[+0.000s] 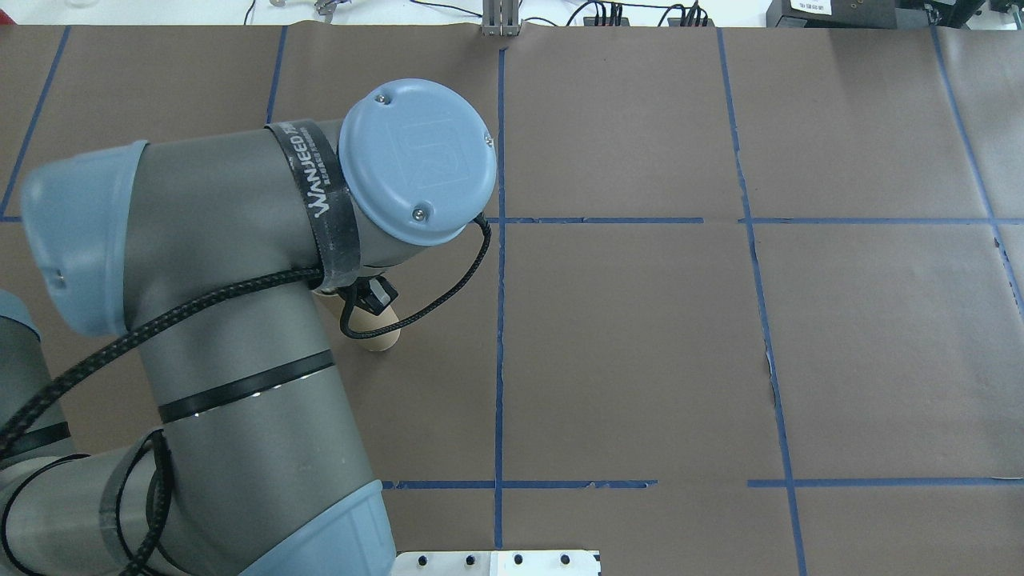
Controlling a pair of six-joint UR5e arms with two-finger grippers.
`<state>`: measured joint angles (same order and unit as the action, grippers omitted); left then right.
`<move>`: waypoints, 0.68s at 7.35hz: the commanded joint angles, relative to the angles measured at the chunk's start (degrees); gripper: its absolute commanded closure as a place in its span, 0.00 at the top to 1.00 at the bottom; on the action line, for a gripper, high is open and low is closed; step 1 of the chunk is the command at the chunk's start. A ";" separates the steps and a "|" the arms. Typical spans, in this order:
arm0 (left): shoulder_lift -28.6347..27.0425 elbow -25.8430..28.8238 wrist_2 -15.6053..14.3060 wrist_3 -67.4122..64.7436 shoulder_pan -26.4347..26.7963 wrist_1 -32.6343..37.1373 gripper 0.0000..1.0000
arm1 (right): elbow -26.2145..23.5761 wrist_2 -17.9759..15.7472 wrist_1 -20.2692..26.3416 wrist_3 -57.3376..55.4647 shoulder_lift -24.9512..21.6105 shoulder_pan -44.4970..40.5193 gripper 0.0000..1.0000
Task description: Collect badminton balls into bucket
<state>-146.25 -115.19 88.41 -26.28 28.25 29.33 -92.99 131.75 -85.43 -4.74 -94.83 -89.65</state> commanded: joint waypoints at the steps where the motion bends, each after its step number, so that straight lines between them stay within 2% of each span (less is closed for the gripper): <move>1: -0.09 0.05 0.10 -0.09 -0.22 0.11 1.00 | 0.00 0.00 0.00 0.00 0.00 0.00 1.00; 4: 0.00 -0.99 0.36 -1.58 0.92 3.61 1.00 | 0.00 0.00 0.00 0.00 0.00 0.00 1.00; 5: 0.18 -1.00 0.63 -1.58 3.97 6.59 1.00 | 0.00 0.00 0.00 0.00 0.00 0.00 1.00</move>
<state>-146.30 -115.92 88.81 -27.68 29.63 32.83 -92.99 131.75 -85.43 -4.75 -94.83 -89.65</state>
